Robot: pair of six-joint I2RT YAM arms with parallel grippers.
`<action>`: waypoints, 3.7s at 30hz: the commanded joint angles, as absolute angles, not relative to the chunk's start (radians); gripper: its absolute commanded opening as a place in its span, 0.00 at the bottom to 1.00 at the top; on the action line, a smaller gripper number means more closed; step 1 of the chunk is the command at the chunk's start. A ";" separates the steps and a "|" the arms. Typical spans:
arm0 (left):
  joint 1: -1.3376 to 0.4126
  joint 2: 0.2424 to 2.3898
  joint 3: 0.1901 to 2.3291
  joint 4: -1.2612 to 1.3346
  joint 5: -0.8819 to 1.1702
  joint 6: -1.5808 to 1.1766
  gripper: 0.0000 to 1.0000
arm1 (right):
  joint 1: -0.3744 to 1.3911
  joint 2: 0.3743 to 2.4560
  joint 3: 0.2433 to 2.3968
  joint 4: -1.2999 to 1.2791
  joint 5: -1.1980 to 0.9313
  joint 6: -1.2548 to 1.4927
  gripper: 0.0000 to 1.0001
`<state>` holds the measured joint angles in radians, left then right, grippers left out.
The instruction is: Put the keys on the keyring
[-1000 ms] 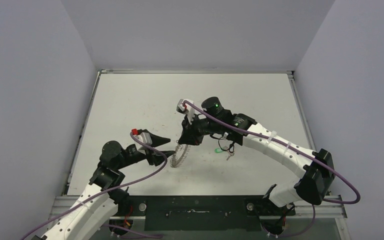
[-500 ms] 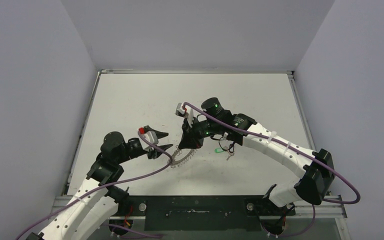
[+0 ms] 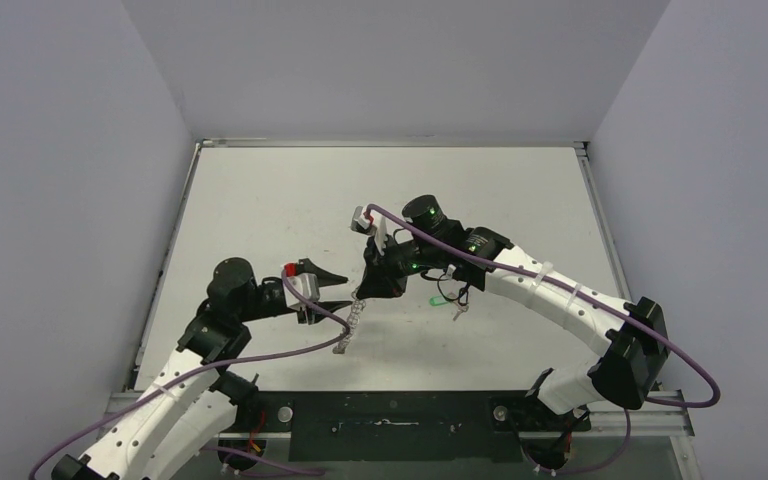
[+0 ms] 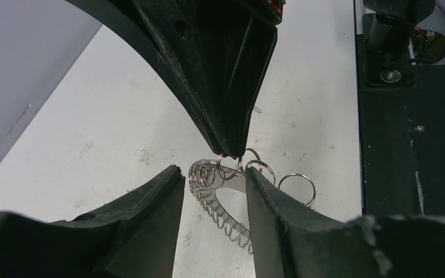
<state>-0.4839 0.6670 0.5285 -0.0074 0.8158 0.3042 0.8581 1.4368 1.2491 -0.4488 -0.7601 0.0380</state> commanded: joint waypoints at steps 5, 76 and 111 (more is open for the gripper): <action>-0.486 0.662 0.561 0.005 0.844 0.342 0.34 | 0.856 1.434 1.287 -0.385 -0.795 0.037 0.00; -0.486 0.690 0.502 0.069 0.681 0.206 0.00 | 0.747 1.419 1.117 -0.159 -0.613 0.192 0.40; -0.488 0.709 0.309 0.472 0.594 -0.058 0.00 | 0.720 1.486 0.923 0.210 -0.739 0.409 0.27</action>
<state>-0.4839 0.7074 0.3153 0.3336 0.6022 -0.0162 0.7395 1.4685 0.9340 0.0586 -0.7383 0.3473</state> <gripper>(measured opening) 0.007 0.267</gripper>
